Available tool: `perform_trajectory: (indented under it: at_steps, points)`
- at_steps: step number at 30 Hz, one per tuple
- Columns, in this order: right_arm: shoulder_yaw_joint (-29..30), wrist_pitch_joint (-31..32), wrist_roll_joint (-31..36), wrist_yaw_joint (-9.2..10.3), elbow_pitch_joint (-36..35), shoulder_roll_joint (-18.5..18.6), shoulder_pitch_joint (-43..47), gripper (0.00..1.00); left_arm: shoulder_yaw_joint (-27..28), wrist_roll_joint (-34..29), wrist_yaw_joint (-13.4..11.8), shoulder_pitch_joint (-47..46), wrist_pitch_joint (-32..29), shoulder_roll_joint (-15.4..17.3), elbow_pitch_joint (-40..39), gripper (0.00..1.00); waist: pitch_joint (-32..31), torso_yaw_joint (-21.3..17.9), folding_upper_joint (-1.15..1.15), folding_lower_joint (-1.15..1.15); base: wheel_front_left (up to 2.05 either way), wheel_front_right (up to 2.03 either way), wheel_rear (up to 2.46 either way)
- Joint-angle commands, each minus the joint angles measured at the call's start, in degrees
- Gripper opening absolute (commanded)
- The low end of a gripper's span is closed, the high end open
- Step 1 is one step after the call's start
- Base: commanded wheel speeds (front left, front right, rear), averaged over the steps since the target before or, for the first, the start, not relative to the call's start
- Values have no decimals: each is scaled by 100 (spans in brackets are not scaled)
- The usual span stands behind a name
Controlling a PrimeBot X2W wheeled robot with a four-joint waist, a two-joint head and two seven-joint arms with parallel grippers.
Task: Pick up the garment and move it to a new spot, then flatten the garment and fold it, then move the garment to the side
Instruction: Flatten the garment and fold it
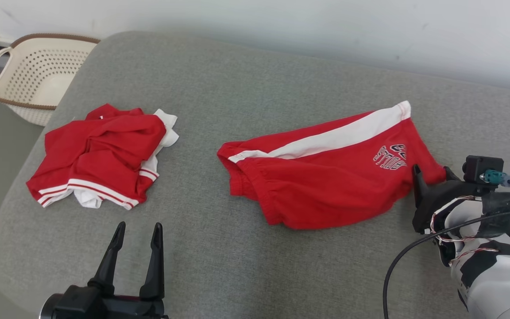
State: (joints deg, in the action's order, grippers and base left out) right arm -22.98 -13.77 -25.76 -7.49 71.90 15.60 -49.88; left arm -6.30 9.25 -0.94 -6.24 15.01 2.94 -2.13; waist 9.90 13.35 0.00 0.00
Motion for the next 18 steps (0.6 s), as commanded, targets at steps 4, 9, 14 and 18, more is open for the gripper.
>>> perform_trajectory:
  at_steps: [4,9,14,18]
  points:
    - [69,120,45,0,111,-63,34,0,-13,84,-32,-65,16,-4,56,100,65,133,0,0,0,0,0]
    - [126,30,66,-1,147,-98,81,0,0,107,-69,-50,16,-4,116,100,-20,105,0,0,0,0,0]
    - [207,-99,-162,0,-36,-215,336,0,40,61,-40,105,16,-4,188,100,-282,-35,0,0,0,0,0]
    - [90,-133,-398,0,-410,-272,745,0,111,-1,-30,271,16,-4,157,100,-511,-235,0,0,0,0,0]
